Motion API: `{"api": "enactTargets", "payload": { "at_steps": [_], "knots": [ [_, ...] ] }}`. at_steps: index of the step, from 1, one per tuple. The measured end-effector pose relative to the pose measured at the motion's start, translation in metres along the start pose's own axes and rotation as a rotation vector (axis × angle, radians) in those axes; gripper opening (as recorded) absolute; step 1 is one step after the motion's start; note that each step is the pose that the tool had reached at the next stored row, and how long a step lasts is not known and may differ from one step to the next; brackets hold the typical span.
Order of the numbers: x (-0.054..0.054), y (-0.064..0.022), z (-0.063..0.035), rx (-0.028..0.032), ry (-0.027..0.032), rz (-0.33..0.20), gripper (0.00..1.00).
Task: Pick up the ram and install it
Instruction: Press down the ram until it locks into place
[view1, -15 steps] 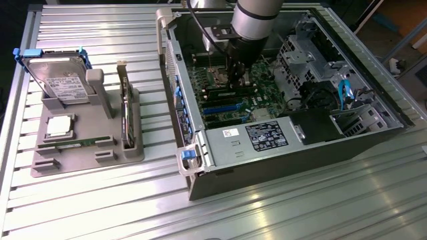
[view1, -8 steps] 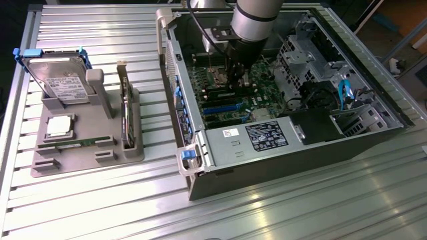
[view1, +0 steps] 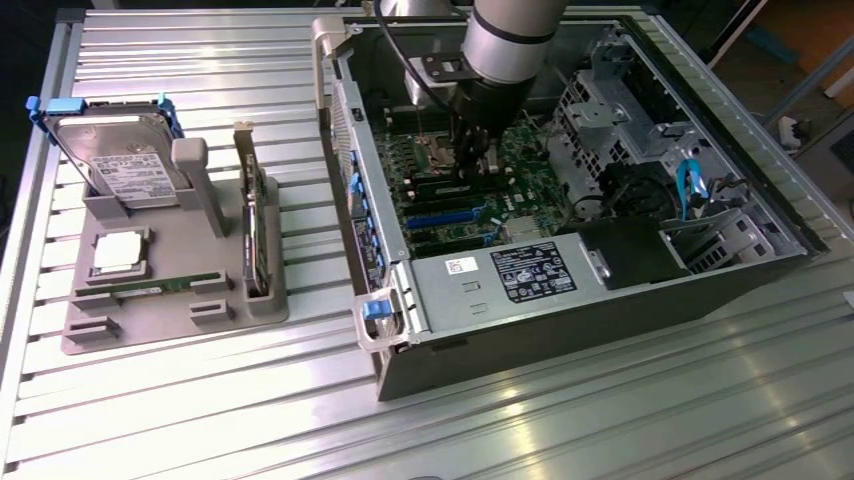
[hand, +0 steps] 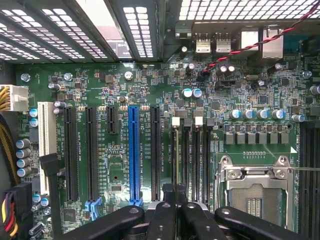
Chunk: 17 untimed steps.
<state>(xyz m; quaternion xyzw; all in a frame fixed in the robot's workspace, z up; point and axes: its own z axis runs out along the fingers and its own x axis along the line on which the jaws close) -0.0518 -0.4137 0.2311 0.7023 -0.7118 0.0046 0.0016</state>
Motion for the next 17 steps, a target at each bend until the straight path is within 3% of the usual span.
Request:
{"api": "enactTargets", "payload": {
  "at_steps": [8,17],
  "knots": [
    [0.0000,-0.0001,-0.0010,0.0003,0.0009,0.000,0.11],
    [0.0002,-0.0001,-0.0078,0.0002,0.0084,0.000,0.11]
  ]
}}
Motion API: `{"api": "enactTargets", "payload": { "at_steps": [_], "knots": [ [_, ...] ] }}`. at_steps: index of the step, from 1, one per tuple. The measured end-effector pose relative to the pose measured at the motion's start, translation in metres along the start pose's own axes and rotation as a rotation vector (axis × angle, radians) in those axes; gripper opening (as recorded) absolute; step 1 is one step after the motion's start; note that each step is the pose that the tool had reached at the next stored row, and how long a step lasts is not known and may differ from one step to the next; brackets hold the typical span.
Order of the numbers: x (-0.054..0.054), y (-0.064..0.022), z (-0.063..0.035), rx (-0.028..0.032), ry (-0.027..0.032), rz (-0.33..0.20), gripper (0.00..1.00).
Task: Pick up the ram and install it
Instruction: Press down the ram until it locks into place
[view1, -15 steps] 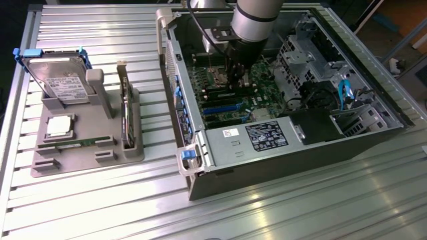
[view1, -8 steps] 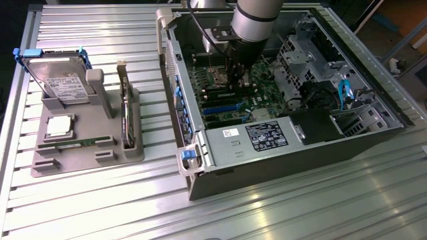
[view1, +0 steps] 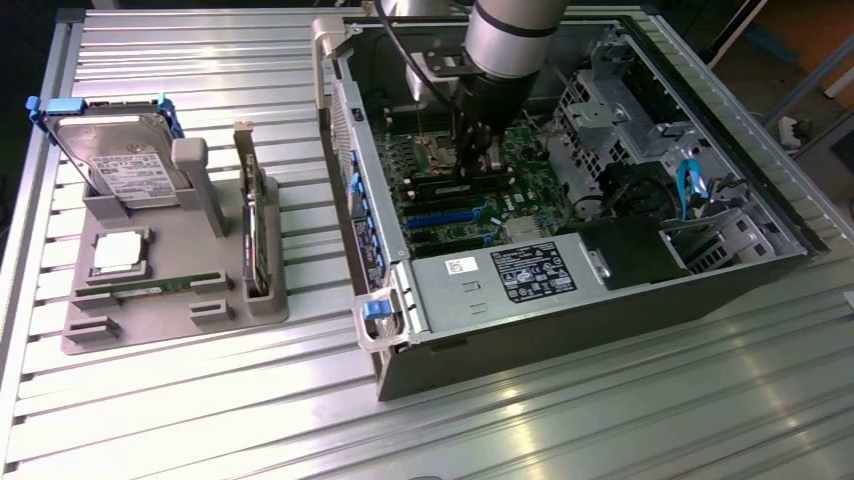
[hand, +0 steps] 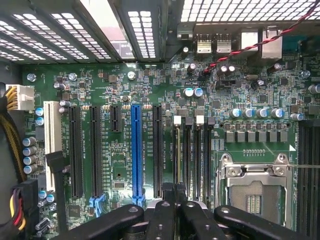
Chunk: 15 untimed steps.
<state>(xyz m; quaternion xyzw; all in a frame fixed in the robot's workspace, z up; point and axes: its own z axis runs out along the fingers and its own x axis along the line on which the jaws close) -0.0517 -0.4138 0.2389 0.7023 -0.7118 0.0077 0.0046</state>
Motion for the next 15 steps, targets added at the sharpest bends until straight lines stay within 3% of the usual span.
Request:
{"api": "enactTargets", "payload": {
  "at_steps": [9,13,15],
  "knots": [
    [0.000,0.0006,-0.0042,0.0002,0.0010,0.000,0.11],
    [0.000,0.0210,-0.0040,0.0047,0.0010,0.000,0.11],
    [0.000,0.0248,-0.0040,0.0056,0.0010,0.000,0.11]
  ]
}}
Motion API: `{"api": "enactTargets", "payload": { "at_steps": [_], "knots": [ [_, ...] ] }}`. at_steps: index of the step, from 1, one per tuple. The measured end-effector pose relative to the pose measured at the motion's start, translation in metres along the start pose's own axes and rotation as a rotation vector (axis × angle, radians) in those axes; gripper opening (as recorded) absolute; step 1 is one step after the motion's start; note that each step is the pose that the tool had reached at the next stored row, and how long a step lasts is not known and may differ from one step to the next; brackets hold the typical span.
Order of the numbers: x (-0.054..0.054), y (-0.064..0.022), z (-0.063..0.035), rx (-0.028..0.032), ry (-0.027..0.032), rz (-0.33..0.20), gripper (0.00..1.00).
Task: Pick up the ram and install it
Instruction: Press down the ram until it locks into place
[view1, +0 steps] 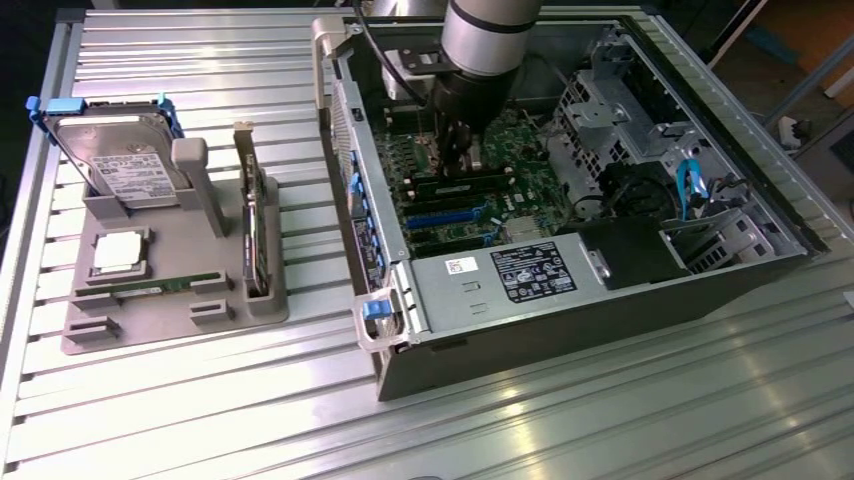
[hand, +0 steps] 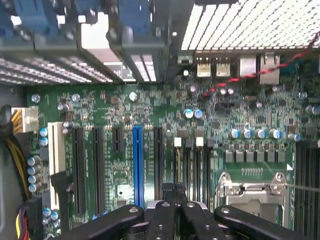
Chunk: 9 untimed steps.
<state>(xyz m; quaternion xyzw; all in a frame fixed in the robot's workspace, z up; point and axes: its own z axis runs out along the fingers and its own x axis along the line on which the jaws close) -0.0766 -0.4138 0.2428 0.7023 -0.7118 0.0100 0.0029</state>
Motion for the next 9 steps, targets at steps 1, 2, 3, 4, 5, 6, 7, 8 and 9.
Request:
{"api": "enactTargets", "payload": {
  "at_steps": [1,2,3,4,5,6,7,8,9],
  "knots": [
    [0.000,0.0021,0.0000,0.0005,0.0000,0.000,0.11],
    [0.000,0.0037,0.0000,0.0009,0.0000,0.000,0.11],
    [0.000,0.0060,0.0000,0.0015,0.0000,0.000,0.11],
    [0.000,0.0079,-0.0001,0.0019,0.0001,0.000,0.11],
    [0.000,0.0097,-0.0001,0.0023,0.0000,0.000,0.11],
    [0.000,0.0114,-0.0001,0.0027,0.0000,0.000,0.11],
    [0.000,0.0129,-0.0001,0.0030,-0.0001,0.000,0.11],
    [0.000,0.0141,-0.0002,0.0033,0.0000,0.000,0.11],
    [0.000,0.0151,-0.0002,0.0035,0.0000,0.000,0.11]
  ]
}}
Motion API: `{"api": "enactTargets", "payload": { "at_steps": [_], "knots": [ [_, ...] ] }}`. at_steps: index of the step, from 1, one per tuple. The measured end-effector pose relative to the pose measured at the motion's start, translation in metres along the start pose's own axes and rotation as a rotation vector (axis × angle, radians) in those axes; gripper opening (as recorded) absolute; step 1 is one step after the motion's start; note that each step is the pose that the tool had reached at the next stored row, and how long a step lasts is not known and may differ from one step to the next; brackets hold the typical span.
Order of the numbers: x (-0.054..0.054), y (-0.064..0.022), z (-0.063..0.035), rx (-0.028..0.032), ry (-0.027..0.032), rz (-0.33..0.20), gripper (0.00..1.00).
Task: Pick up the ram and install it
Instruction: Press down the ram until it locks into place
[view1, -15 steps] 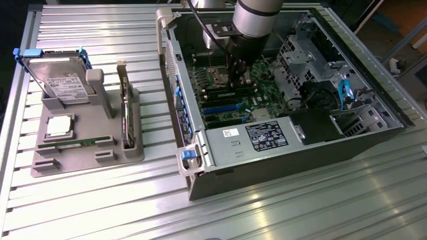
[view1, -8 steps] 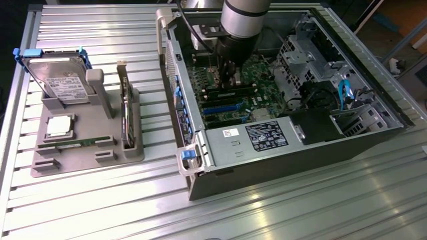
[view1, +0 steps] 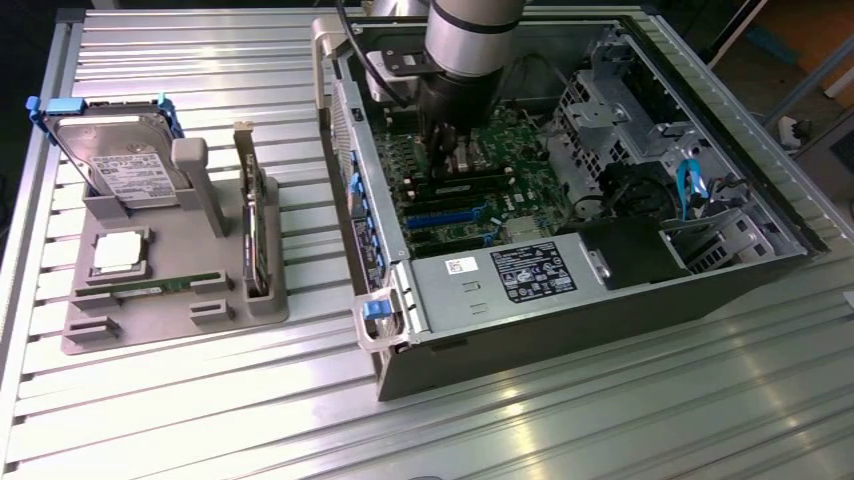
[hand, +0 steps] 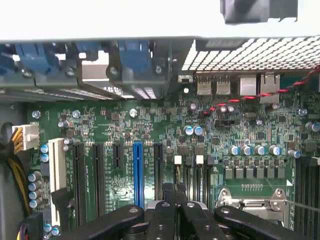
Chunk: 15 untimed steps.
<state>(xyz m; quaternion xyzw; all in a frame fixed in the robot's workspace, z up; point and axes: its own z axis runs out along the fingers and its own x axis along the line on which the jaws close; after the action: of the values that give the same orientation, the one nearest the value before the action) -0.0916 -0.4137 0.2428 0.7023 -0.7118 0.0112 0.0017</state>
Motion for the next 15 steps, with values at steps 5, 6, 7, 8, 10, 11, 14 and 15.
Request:
{"api": "enactTargets", "payload": {
  "at_steps": [5,6,7,8,10,11,14,15],
  "knots": [
    [0.0001,0.0002,0.0001,0.0001,-0.0001,0.000,0.11],
    [0.0001,0.0002,0.0003,0.0001,-0.0002,0.000,0.11],
    [0.0001,0.0002,0.0009,0.0002,-0.0003,0.000,0.11],
    [0.0000,0.0002,0.0015,0.0001,-0.0001,0.000,0.11],
    [0.0000,0.0002,0.0029,0.0001,-0.0001,0.000,0.11],
    [0.0000,0.0003,0.0038,0.0001,-0.0001,0.000,0.11],
    [0.0000,0.0003,0.0056,0.0000,0.0000,0.000,0.11],
    [0.0000,0.0003,0.0057,-0.0001,0.0002,0.000,0.11]
  ]
}}
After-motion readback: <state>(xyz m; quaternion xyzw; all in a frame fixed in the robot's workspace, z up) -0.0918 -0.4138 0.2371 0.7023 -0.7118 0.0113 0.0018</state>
